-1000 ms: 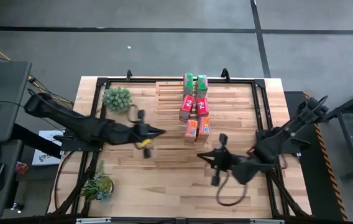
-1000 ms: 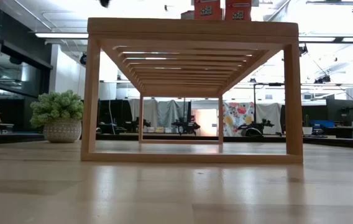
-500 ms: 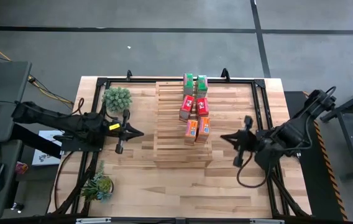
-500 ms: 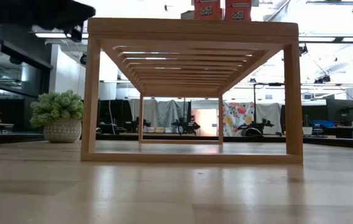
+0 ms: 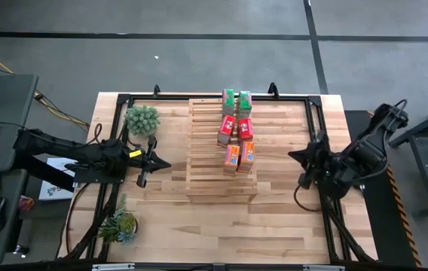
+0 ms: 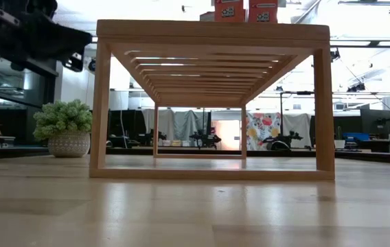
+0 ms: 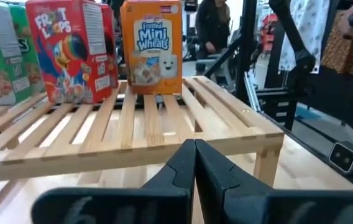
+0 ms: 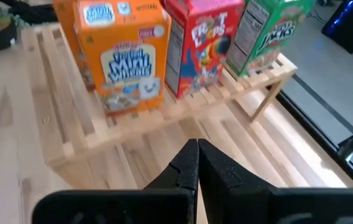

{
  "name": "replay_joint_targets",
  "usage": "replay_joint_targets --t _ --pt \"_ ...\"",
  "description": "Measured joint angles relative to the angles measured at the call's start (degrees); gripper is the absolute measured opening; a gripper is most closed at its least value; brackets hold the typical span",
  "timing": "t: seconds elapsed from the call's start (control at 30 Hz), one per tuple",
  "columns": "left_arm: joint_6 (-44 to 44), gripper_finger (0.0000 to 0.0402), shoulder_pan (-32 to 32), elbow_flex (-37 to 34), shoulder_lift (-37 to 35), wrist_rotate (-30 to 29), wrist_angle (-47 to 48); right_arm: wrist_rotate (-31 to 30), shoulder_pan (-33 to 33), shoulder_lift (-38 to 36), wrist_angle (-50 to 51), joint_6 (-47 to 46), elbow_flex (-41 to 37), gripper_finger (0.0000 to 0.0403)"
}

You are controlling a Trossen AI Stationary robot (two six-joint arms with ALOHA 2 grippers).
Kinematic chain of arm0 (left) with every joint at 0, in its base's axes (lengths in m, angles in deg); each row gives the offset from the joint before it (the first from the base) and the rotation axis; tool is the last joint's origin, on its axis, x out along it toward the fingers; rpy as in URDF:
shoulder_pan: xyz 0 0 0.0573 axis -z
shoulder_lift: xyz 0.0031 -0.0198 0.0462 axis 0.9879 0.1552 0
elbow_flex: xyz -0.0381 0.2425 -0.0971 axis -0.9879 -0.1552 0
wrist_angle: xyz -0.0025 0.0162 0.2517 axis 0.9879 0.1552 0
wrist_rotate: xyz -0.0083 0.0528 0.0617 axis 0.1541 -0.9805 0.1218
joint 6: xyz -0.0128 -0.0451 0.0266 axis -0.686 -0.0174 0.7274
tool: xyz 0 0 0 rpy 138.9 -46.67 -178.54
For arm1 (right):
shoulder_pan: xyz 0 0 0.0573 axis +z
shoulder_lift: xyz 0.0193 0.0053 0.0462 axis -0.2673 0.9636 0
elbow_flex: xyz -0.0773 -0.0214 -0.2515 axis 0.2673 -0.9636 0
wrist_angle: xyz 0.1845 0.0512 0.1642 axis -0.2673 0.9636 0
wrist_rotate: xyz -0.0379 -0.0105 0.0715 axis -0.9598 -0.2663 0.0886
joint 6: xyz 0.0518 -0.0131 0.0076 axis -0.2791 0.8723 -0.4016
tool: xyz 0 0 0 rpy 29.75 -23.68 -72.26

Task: Stack cereal on shelf
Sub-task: Return to Home Position

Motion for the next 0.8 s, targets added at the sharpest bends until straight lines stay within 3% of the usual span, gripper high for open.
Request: replay_joint_targets --t 0.27,0.47,0.67,0.8 --pt "-1.8 0.0000 0.0 -3.4 -0.8 0.0 -1.2 -3.3 9.1 0.0 11.5 -15.7 0.0 0.0000" --pt "-1.7 0.0000 0.0 -3.4 -0.8 0.2 -2.1 -9.3 14.8 -0.5 11.7 -19.3 -2.0 0.0000" --pt "-1.3 0.0000 0.0 -3.4 -0.7 -2.1 -1.4 -9.9 15.8 -8.4 -2.9 -21.0 -18.6 0.0000" --pt "-1.3 0.0000 0.0 -3.4 -0.7 -3.1 -1.2 -8.4 13.0 -17.0 -19.0 -11.8 -29.5 0.0000"
